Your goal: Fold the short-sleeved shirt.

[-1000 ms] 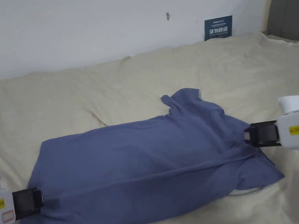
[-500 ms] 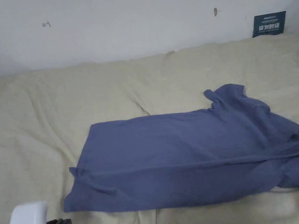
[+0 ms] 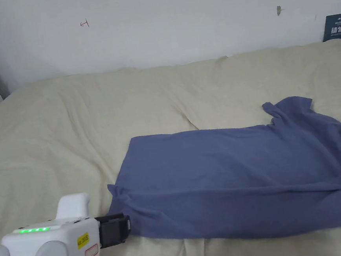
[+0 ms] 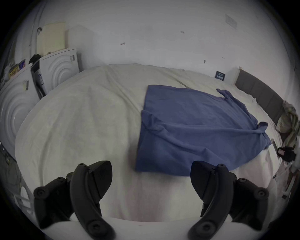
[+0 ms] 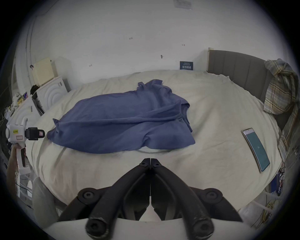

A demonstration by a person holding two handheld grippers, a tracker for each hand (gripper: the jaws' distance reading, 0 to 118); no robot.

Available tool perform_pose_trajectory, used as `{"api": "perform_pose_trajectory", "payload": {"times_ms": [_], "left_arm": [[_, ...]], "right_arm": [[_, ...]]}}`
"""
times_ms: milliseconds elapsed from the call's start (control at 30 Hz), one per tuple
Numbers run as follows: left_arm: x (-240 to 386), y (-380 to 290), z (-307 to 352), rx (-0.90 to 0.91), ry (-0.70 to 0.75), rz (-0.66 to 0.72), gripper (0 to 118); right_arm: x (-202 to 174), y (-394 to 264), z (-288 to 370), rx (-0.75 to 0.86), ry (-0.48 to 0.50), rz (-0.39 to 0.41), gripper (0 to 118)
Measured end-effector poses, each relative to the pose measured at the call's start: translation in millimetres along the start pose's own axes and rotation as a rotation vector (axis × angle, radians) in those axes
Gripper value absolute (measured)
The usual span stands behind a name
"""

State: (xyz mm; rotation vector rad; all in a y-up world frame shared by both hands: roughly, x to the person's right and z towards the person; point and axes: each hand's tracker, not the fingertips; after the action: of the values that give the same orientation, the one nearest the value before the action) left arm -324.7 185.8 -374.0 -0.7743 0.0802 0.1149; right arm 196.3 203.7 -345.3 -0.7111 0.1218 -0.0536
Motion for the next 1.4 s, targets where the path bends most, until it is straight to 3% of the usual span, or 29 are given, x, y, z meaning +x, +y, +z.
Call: {"api": "perform_pose_trajectory", "payload": {"times_ms": [100, 233, 333, 467, 500, 633, 667, 700, 1067, 1100, 1133, 1200, 1400], "left_arm": [[10, 0, -13, -0.016, -0.013, -0.050, 101], [7, -5, -24, -0.013, 0.159, -0.053, 101], [-2, -9, -23, 0.011, 0.011, -0.009, 101], [4, -10, -29, 0.000, 0.009, -0.039, 100], [7, -10, -32, -0.018, 0.016, -0.049, 97], [5, -13, -36, -0.045, 0.017, -0.026, 56], [6, -14, -31, -0.024, 0.027, -0.024, 37], [6, -15, -27, -0.010, 0.031, -0.034, 9], [11, 3, 0, 0.047, 0.020, -0.079, 8], [11, 4, 1, 0.052, 0.019, -0.079, 8], [12, 5, 2, 0.053, 0.018, -0.078, 8], [12, 6, 1, 0.051, 0.017, -0.070, 8], [21, 5, 5, 0.033, 0.035, -0.067, 8]], "right_arm": [[0, -2, -6, -0.002, -0.050, 0.007, 0], [2, -1, -4, -0.005, -0.019, -0.020, 0], [2, 0, -3, -0.006, -0.017, 0.010, 0], [3, 2, -8, -0.009, -0.015, 0.013, 0], [3, 2, -10, -0.013, -0.014, 0.007, 0], [5, 2, -10, -0.018, -0.007, -0.003, 0], [6, 2, -10, -0.020, -0.007, -0.002, 0], [7, 1, -10, -0.022, -0.010, 0.002, 0], [28, 4, -12, -0.018, -0.050, -0.006, 0], [33, 5, -14, -0.012, -0.053, 0.002, 10], [36, 7, -15, -0.006, -0.061, 0.016, 34], [41, 11, -24, -0.015, -0.092, 0.045, 96], [61, 35, -64, -0.020, -0.122, 0.090, 99]]}}
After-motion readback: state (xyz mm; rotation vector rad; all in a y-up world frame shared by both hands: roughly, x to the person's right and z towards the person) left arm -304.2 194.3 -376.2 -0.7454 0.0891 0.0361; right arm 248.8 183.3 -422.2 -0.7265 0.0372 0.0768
